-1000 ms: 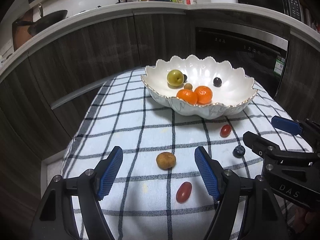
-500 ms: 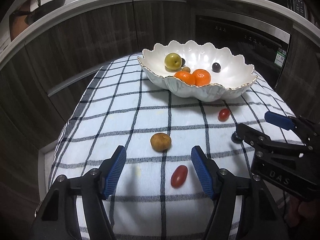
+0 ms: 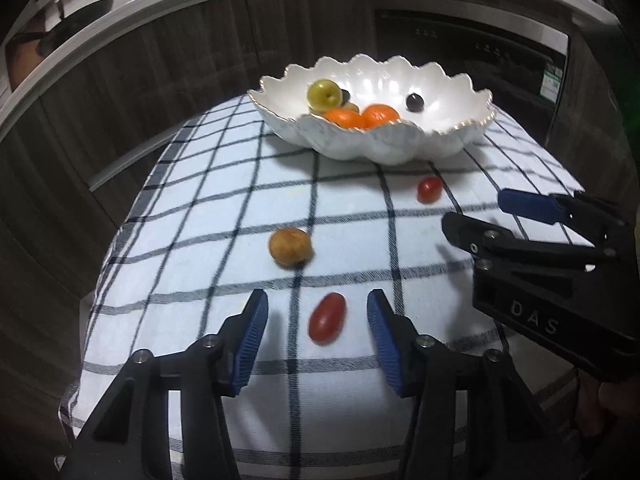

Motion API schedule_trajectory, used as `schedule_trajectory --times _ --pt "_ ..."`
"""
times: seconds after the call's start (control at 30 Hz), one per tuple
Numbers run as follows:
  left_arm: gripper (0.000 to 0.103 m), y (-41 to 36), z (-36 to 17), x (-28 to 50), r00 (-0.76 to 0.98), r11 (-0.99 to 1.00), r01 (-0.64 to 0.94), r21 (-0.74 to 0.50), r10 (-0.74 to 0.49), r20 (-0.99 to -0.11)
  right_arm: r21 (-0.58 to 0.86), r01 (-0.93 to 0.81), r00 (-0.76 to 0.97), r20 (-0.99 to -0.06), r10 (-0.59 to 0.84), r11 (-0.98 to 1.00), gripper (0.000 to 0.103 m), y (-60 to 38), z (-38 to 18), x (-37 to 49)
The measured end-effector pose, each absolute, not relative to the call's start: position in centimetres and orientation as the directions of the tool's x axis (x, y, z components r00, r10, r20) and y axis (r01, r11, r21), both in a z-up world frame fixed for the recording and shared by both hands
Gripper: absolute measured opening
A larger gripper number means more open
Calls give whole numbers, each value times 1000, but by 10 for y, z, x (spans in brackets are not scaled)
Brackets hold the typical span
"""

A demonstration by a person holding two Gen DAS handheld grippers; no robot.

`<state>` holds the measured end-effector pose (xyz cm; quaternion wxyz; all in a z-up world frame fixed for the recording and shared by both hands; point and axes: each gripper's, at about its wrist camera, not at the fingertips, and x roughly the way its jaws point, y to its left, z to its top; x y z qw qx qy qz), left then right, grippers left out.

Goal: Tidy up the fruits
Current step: 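Close the right tool on the blueberry while the left tool grasps a red grape tomato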

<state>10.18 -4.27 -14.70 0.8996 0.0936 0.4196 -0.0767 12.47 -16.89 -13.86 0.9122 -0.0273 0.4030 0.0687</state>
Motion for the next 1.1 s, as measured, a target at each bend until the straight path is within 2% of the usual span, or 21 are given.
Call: schedule_trajectory --times 0.23,0.53,0.7,1.1 --pt "29 -43 -156 105 609 972 219 79 -73 -789 11 -180 642 -756 126 984 49 -163 -147 128" --pt "21 -42 -157 107 598 972 231 50 -101 -795 14 -198 616 -776 135 980 37 -159 -157 131" --pt "20 -41 -157 109 592 973 227 30 -113 -798 17 -210 614 -776 145 978 24 -157 -156 130" --pt "19 -34 -148 112 598 977 213 11 -121 -792 15 -212 631 -761 149 977 24 -156 -144 127"
